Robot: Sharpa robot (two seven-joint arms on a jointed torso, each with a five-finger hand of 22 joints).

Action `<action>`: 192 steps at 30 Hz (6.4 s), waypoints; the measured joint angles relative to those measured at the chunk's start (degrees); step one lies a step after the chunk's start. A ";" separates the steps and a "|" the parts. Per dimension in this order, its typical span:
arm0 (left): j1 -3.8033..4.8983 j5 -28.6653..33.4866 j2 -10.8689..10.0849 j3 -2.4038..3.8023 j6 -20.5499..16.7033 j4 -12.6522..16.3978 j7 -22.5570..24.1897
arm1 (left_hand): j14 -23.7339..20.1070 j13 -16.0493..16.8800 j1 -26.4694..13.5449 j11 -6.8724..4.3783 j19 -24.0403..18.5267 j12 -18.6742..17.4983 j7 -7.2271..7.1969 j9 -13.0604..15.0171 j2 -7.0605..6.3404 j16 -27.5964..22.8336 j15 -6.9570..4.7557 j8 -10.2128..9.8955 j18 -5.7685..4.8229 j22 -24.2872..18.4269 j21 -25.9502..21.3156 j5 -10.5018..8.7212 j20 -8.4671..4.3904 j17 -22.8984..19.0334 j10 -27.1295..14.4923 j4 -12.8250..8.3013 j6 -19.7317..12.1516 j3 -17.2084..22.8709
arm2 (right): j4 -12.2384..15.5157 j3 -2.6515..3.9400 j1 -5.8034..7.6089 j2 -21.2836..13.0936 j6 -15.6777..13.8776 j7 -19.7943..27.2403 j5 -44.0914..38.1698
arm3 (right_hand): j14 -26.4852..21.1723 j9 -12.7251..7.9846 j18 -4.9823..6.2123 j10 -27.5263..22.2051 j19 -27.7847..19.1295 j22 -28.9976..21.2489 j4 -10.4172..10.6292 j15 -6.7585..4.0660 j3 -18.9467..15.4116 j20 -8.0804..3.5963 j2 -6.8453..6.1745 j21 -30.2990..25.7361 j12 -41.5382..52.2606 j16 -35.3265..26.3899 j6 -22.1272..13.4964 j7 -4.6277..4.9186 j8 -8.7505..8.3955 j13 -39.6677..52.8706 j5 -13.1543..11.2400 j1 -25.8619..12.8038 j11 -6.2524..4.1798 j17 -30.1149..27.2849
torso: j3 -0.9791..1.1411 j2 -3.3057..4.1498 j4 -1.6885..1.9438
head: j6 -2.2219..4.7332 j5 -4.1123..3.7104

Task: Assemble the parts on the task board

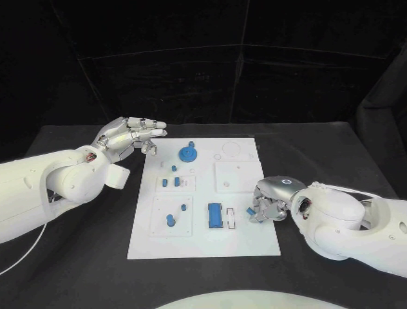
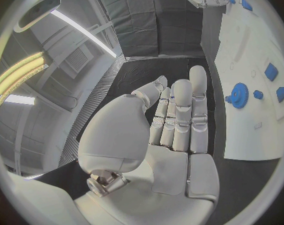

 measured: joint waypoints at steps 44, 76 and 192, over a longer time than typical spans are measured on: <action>-0.28 0.00 0.04 -0.06 0.16 0.03 -0.09 | 0.00 0.00 0.02 0.00 0.00 0.00 0.00 0.00 -0.02 0.00 0.00 0.00 0.00 0.02 0.00 0.00 0.00 -0.06 0.00 0.00 0.00 0.00 | 1.88 -0.48 -0.59 -0.09 -14.49 4.07 18.98 | 0.33 -1.98 0.00 1.17 0.00 0.68 6.28 -0.32 13.70 0.00 -5.82 0.94 1.79 1.36 2.51 -0.30 -4.47 2.23 15.11 -4.36 -0.52 0.03 | -0.05 0.04 0.07 | -0.27 0.62; -0.28 0.01 -0.07 -0.06 0.19 0.27 -0.13 | 0.00 0.00 0.02 0.00 0.00 0.00 0.00 -0.05 -0.02 0.00 0.00 0.00 -0.01 -0.14 -0.24 0.00 0.00 -0.26 0.00 0.09 0.00 -0.42 | -0.21 -0.46 -0.57 4.72 -11.07 0.02 22.03 | -0.10 -1.46 -0.94 2.08 0.00 0.66 8.76 -0.74 12.16 -0.42 -5.00 1.58 1.28 2.25 5.58 -1.45 -4.12 2.12 14.95 -10.02 -1.44 0.02 | 0.01 0.03 -0.12 | -0.70 0.93; -14.50 1.82 5.40 10.79 -37.73 7.17 4.10 | -59.02 -3.82 -55.55 -5.05 -60.89 -18.04 -9.00 -3.85 3.66 -57.21 -0.41 -10.00 -8.44 -36.21 -38.61 -2.66 -3.99 -29.57 -46.85 7.98 -44.26 -22.08 | -20.45 7.74 -2.27 14.87 -31.93 63.08 94.27 | -67.68 -18.07 -1.86 -64.88 -68.61 -74.16 -7.43 4.42 9.50 -0.57 0.33 -81.20 -62.57 -82.80 -46.56 -3.40 -15.87 -69.31 -13.37 -59.38 0.68 -74.79 | 1.43 -8.91 -1.53 | 8.06 3.56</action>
